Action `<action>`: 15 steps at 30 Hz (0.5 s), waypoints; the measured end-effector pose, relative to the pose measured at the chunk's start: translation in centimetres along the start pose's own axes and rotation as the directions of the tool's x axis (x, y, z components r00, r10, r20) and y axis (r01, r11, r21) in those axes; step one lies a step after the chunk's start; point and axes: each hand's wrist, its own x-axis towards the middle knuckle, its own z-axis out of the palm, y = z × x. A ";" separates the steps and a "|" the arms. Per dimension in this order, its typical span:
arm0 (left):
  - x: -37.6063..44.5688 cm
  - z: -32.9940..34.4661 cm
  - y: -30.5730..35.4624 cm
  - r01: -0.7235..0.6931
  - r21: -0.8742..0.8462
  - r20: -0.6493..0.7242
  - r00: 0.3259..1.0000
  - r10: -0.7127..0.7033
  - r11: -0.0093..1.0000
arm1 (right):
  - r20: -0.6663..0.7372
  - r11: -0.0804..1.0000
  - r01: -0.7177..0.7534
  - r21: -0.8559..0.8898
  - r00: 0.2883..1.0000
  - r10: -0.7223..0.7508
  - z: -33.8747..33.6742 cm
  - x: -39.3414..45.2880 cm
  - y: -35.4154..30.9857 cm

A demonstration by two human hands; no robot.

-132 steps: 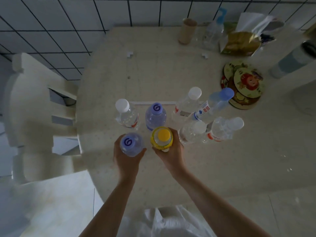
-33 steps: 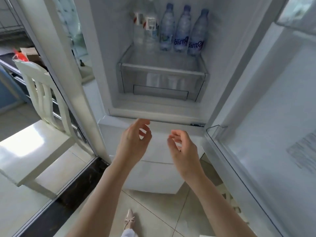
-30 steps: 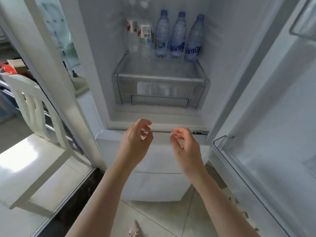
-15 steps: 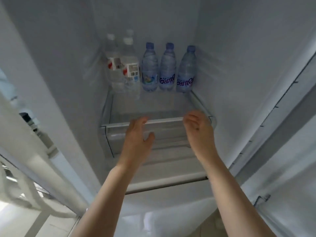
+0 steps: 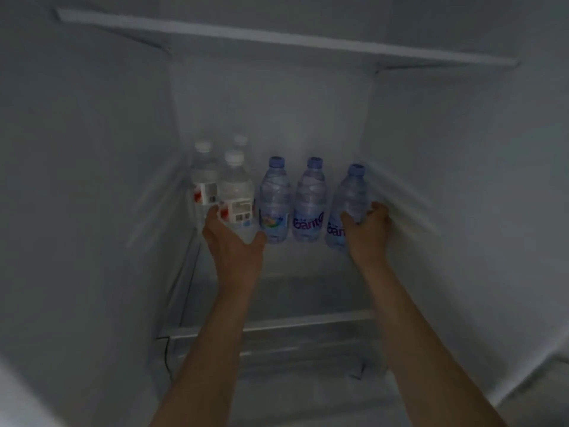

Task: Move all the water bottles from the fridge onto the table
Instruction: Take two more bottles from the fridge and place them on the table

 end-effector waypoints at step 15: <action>5.0 2.4 -3.7 0.075 0.015 -0.038 0.996 -0.075 0.997 | -0.057 0.993 -0.028 -0.118 0.998 0.021 5.5 2.9 4.4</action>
